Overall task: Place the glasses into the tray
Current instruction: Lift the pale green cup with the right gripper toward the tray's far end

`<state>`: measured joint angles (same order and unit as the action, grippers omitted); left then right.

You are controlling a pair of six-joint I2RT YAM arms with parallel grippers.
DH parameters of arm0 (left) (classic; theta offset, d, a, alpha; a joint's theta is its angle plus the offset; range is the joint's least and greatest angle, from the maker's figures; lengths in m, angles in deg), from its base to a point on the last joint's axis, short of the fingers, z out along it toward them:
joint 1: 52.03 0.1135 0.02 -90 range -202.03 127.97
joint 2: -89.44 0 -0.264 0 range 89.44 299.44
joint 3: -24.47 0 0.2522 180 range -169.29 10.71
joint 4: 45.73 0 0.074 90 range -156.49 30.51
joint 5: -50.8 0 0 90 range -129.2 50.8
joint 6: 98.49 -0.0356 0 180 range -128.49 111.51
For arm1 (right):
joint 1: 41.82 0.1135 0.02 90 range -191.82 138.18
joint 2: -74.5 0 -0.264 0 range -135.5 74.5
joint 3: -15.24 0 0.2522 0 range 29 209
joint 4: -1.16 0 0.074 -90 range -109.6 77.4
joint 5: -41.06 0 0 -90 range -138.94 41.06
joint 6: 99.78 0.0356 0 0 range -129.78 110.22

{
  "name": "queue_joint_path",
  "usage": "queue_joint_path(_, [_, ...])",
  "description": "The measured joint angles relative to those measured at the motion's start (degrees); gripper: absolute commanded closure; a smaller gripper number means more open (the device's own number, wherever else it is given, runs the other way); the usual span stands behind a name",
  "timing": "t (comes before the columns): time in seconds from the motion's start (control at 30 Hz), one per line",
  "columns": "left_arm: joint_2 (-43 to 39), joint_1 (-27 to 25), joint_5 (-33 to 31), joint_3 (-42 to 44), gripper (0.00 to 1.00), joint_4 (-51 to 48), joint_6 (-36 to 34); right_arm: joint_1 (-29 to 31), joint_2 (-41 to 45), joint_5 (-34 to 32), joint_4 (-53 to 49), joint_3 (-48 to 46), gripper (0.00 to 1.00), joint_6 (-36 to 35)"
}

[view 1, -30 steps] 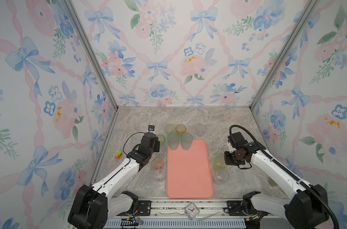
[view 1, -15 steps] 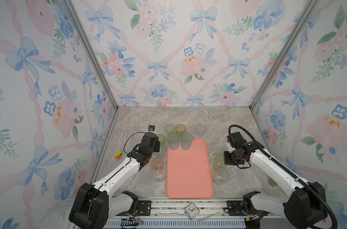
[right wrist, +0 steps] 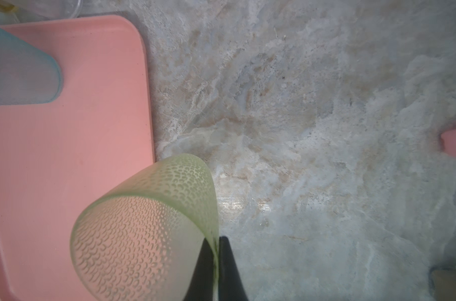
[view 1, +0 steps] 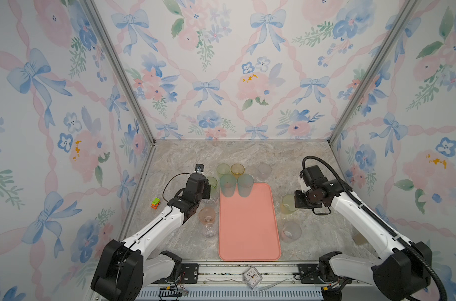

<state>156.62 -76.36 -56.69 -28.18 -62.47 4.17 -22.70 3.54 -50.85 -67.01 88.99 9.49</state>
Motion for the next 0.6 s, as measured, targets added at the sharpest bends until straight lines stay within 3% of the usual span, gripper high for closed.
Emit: queue_joint_path(0.6, [0.00, 0.00, 1.05, 0.00, 0.66, 0.11, 0.00, 4.68, -15.54, -0.26, 0.68, 15.67, 0.95, -2.97])
